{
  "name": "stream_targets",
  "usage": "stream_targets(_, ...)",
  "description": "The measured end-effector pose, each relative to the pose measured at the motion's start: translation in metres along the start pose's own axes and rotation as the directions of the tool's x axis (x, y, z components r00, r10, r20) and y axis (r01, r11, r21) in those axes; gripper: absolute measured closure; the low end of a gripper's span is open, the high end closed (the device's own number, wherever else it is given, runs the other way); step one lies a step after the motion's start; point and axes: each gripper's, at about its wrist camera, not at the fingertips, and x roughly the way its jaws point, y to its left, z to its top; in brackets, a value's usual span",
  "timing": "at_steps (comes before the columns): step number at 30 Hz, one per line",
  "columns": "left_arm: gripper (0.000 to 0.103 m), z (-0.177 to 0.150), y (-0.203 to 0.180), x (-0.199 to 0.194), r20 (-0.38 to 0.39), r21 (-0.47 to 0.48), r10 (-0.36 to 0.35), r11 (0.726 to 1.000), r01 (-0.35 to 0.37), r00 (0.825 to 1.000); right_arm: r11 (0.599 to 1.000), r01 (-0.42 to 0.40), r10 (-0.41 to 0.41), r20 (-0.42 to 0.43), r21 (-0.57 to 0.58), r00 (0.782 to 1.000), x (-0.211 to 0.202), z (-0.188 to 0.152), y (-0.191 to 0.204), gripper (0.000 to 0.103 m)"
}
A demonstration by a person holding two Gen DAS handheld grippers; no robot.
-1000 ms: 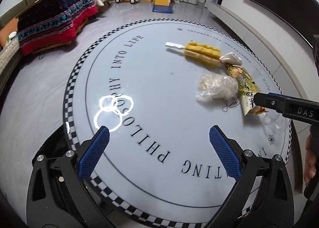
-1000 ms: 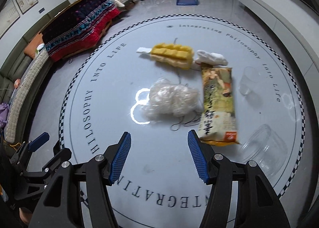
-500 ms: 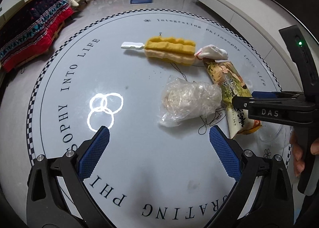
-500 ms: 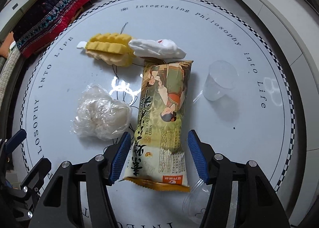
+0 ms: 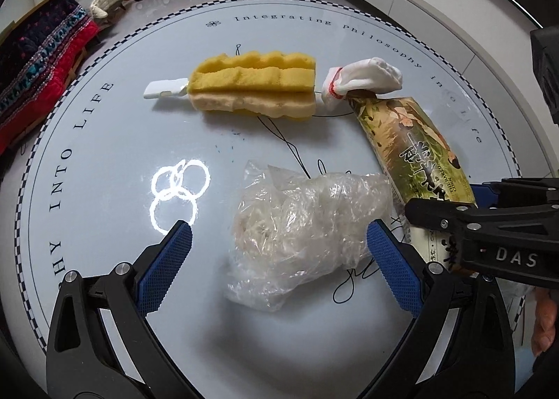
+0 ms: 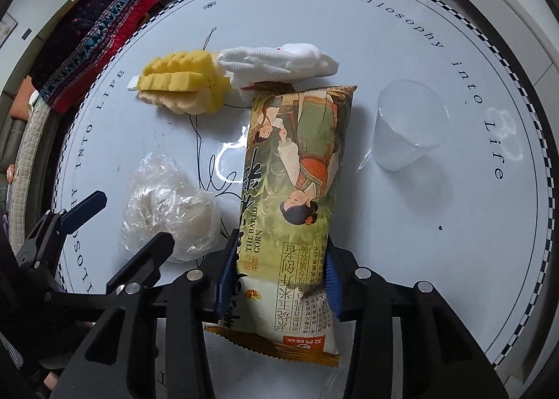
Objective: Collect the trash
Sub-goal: 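Grasp the corn snack packet with the right gripper while the left grasps the clear bag, then carry packet and clear bag to the black bin and release both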
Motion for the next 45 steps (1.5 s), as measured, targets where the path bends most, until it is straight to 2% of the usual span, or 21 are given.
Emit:
stream_targets(3,0.006,0.000,-0.003,0.004,0.028,0.020,-0.007,1.000,0.006,1.000,1.000,0.006,-0.006,0.002,-0.005,1.000,-0.001,-0.001,0.000,0.059)
stream_targets(4,0.010,-0.001,-0.004,0.005,0.034,0.027,-0.002,1.000,0.001,0.999,1.000,0.007,-0.007,0.005,-0.006,1.000,-0.001,0.000,0.000,0.059)
stream_targets(5,0.017,-0.001,-0.006,0.006,0.035,0.034,-0.008,0.999,0.007,0.999,1.000,0.007,-0.007,0.007,-0.006,1.000,-0.001,-0.001,0.000,0.059)
stream_targets(6,0.038,-0.001,-0.007,0.008,0.032,0.034,-0.026,0.999,0.025,0.999,1.000,0.009,-0.009,0.010,-0.008,1.000,-0.002,-0.002,0.000,0.059)
stream_targets(10,0.055,-0.007,-0.003,-0.002,0.043,0.006,-0.060,0.998,0.060,0.997,1.000,0.004,-0.004,0.013,-0.002,1.000,-0.003,-0.004,0.004,0.060)
stream_targets(18,0.056,-0.032,0.020,-0.052,0.084,-0.040,-0.035,0.998,0.038,0.996,1.000,-0.023,0.024,0.024,-0.020,0.999,-0.022,-0.023,0.027,0.060)
stream_targets(30,0.056,-0.081,0.063,-0.122,0.171,-0.150,-0.005,0.988,0.031,0.985,0.996,-0.034,0.039,0.057,-0.082,0.998,-0.057,-0.071,0.084,0.060)
stream_targets(33,0.056,-0.097,0.075,-0.138,0.191,-0.176,0.002,0.984,0.033,0.982,0.989,-0.133,0.136,0.035,-0.067,0.990,-0.063,-0.080,0.093,0.060)
stream_targets(36,0.056,-0.110,0.088,-0.149,0.208,-0.208,0.006,0.977,0.038,0.978,0.993,-0.010,0.017,0.059,-0.120,0.998,-0.067,-0.092,0.112,0.060)
stream_targets(37,0.056,-0.114,0.092,-0.153,0.217,-0.216,0.007,0.976,0.041,0.976,0.991,0.005,0.005,0.069,-0.135,0.998,-0.069,-0.097,0.118,0.060)
stream_targets(45,0.055,-0.145,0.113,-0.182,0.268,-0.259,0.017,0.964,0.055,0.963,0.983,0.007,0.011,0.100,-0.181,0.995,-0.088,-0.119,0.148,0.060)
